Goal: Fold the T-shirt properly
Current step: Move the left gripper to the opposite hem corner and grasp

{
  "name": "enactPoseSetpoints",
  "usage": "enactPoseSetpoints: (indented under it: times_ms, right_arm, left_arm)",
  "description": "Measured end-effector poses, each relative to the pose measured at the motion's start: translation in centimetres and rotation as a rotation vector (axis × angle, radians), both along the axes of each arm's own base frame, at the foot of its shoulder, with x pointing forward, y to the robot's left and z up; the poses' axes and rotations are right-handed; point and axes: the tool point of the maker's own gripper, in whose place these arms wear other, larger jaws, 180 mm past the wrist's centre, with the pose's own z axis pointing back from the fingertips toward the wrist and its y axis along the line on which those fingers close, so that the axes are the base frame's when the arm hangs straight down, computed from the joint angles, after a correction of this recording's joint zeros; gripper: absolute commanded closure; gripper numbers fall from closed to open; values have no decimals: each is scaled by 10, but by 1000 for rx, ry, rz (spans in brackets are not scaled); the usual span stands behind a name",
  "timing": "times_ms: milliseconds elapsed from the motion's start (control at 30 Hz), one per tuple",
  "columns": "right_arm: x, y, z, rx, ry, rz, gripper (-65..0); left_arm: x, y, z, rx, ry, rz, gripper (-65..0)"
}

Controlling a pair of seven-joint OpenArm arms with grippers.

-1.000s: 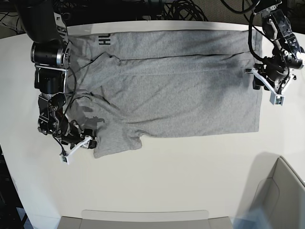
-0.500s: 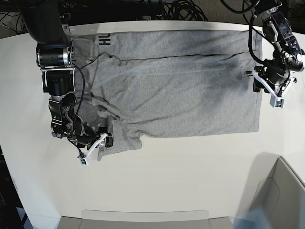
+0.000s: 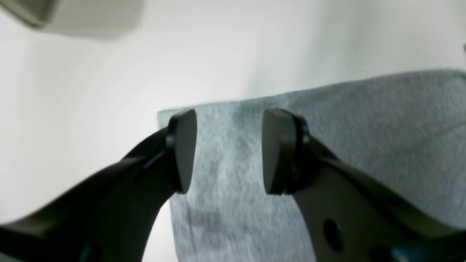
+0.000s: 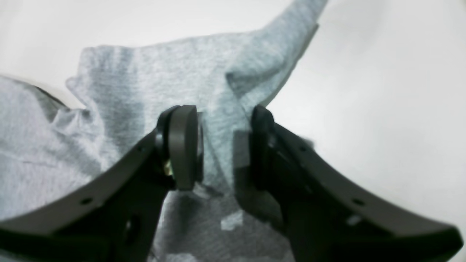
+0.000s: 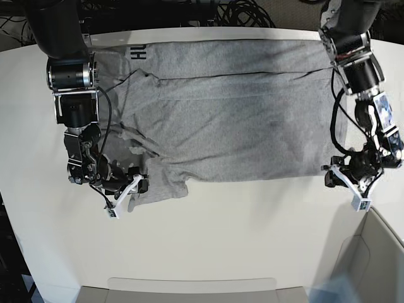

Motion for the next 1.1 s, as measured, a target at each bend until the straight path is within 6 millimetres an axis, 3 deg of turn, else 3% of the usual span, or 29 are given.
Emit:
enactPoseSetpoints:
  times_ms: [200,500,967,1100]
  right_arm:
    - [-1,-1,-1,-6,7,2,-229]
    - [-1,-1,-1,-3,6,1,-229]
    - [-1,0,-1,-3,7,2,-228]
    - [-1,0,-1,-3,7,2,-225]
  left_arm:
    - [16,22,-36,2,72,-9,-299]
    - [-6,29,-79,-52,144,-10,-299]
    - [3,35,-96,-109,46,62,-324]
    - [9,31,-100,-97,45,62,-297]
